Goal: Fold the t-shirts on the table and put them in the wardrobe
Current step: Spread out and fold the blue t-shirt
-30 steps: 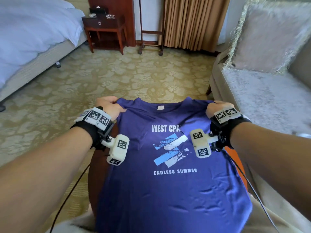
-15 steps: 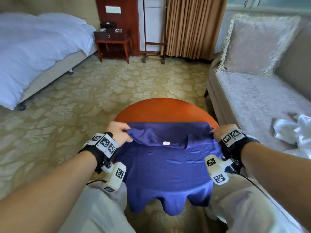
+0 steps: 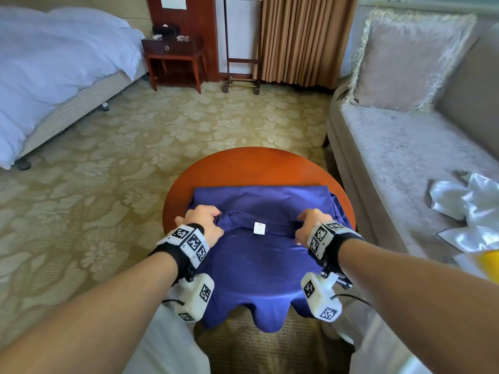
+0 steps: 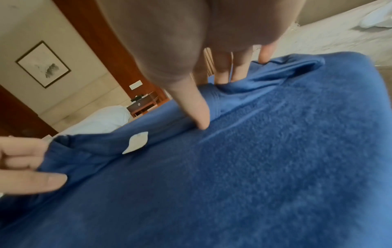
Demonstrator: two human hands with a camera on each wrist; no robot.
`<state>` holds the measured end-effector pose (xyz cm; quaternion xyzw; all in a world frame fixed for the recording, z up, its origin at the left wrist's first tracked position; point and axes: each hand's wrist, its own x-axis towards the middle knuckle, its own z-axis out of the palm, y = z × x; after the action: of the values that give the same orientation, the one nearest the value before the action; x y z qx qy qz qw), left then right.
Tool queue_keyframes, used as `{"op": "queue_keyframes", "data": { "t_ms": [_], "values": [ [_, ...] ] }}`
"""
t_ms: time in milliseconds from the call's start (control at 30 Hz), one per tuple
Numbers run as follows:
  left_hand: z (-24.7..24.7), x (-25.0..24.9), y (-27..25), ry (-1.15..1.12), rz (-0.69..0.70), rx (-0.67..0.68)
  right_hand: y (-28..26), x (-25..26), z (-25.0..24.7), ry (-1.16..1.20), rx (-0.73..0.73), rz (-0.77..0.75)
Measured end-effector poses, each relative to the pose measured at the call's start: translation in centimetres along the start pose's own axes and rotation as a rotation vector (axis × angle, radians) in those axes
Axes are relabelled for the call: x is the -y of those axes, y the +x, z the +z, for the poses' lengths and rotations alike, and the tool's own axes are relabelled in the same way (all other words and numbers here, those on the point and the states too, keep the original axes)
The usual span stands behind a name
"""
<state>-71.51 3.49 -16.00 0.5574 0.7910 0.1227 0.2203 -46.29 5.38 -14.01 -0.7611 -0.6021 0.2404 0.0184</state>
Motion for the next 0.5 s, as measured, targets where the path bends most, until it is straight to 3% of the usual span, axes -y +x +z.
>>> {"op": "queue_keyframes", "data": {
  "t_ms": [100,200,300,400,433,500],
  "values": [
    [-1.1,-0.8,-1.2,-0.106,0.071,-0.126,-0.4,0.2,-0.8,0.071,-0.083,0.060],
    [-3.2,-0.7,-1.6,-0.259,0.144,-0.098,-0.8,0.5,-3.1,0.144,-0.056,0.021],
    [-4.7,-0.4,-2.0,-0.256,0.213,0.124,-1.0,0.4,-5.0,0.031,0.078,-0.051],
    [-5.2,-0.2,-2.5,-0.218,0.259,0.436,-1.7,0.2,-5.1,-0.110,0.360,-0.108],
    [-5.4,-0.1,-2.6,-0.240,0.234,0.442,-1.8,0.1,-4.9,-0.117,0.403,-0.086],
    [-5.5,0.2,-2.2,-0.323,0.156,0.313,-1.1,-0.2,-5.0,-0.047,0.324,-0.034]
  ]
}}
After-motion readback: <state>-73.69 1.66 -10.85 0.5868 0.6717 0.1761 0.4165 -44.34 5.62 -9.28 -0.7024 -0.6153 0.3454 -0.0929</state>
